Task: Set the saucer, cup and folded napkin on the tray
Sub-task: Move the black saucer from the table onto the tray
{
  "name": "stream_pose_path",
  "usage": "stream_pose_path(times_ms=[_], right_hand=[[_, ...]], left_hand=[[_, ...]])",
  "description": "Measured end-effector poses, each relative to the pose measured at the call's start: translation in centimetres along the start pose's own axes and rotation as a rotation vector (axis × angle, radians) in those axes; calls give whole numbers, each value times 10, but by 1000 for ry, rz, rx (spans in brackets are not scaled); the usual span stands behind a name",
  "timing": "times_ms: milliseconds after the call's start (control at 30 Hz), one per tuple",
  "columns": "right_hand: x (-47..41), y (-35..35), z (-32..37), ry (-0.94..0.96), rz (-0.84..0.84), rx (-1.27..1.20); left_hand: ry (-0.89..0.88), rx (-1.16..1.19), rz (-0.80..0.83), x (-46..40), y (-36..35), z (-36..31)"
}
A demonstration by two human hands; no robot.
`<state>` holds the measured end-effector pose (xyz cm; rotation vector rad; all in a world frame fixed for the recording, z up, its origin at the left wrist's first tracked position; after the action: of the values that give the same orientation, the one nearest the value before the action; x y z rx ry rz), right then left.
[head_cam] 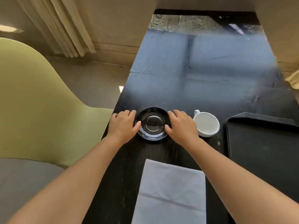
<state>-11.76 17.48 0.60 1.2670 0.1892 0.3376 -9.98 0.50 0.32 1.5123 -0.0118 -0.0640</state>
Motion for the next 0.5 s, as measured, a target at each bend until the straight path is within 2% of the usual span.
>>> stream_pose_path(times_ms=[100,333,500], right_hand=[[-17,-17,-8,-27,-17,-3],[-28,-49,-26,-84,109,-22],[-24,-63,-35,-175,131,-271]], left_hand=[[22,-21,29,-13,-30,8],[23,2,86,-21,-63,2],[90,93,130,-19,-62,-1]])
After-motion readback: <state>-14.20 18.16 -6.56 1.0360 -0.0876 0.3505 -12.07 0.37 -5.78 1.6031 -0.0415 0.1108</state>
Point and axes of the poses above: each hand's wrist, its own x-axis away from the middle knuckle, its own y-axis out of the back of the hand, z = x × y, the point moved 10 cm from there along -x, towards the middle knuckle, and after that the axes turned 8 degrees about -x, right-handed, at the moved point
